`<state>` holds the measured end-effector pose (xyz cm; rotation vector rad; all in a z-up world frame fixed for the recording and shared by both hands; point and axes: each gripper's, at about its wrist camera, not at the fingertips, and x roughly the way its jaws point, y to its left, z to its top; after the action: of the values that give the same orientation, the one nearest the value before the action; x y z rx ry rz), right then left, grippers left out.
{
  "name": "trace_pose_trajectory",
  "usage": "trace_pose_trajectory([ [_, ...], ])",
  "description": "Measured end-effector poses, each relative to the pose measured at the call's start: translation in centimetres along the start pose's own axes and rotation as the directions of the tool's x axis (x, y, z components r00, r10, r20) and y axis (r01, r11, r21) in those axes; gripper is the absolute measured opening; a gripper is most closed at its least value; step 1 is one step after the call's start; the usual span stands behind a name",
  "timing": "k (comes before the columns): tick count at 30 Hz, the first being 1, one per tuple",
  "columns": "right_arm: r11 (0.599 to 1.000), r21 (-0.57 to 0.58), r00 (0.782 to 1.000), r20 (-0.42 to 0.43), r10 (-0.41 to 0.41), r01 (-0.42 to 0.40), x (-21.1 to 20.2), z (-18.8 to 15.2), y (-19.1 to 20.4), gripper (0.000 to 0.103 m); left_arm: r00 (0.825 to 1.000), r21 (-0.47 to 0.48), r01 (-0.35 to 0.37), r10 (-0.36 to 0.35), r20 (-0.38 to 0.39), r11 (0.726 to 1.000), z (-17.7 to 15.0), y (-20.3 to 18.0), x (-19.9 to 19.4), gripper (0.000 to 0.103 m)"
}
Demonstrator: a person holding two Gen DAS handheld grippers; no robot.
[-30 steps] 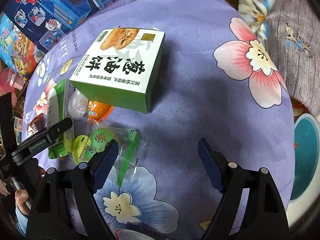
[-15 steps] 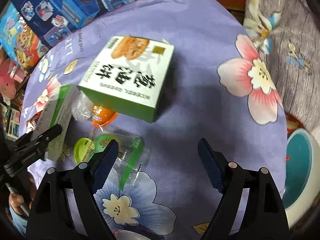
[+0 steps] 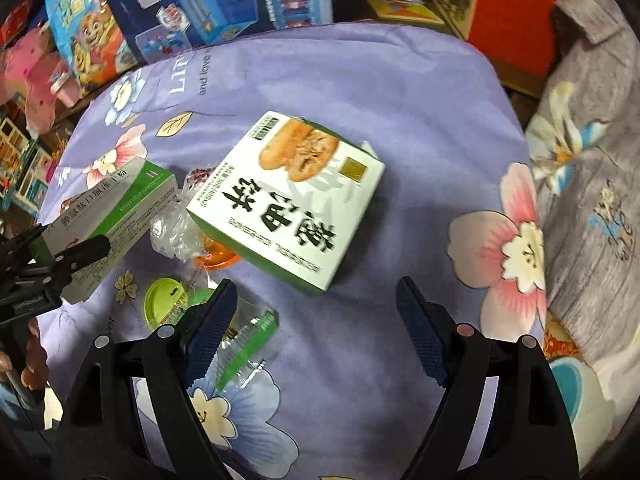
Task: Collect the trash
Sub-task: 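Grasp white-green medicine box with left tool while right tool grasps green snack box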
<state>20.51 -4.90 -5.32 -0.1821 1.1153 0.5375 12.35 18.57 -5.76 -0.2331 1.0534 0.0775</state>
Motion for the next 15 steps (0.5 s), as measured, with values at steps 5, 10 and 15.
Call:
trace_pose_trajectory([
  [5, 0.999, 0.038, 0.999, 0.049, 0.022, -0.024, -0.5, 1.0, 1.4, 0.078, 1.000, -0.026, -0.009, 0.009, -0.022, 1.000, -0.2, 1.3, 1.0, 0.078],
  [10, 0.999, 0.010, 0.995, 0.081, -0.052, 0.052, -0.4, 2.8, 4.6, 0.078, 1.000, -0.053, 0.015, -0.016, -0.013, 0.998, 0.0, 2.5, 1.1, 0.078],
  [15, 0.989, 0.011, 0.987, 0.061, -0.149, 0.149, 1.9, 4.7, 6.7, 0.078, 0.999, -0.061, 0.038, -0.039, -0.006, 0.997, 0.1, 3.6, 0.9, 0.078],
])
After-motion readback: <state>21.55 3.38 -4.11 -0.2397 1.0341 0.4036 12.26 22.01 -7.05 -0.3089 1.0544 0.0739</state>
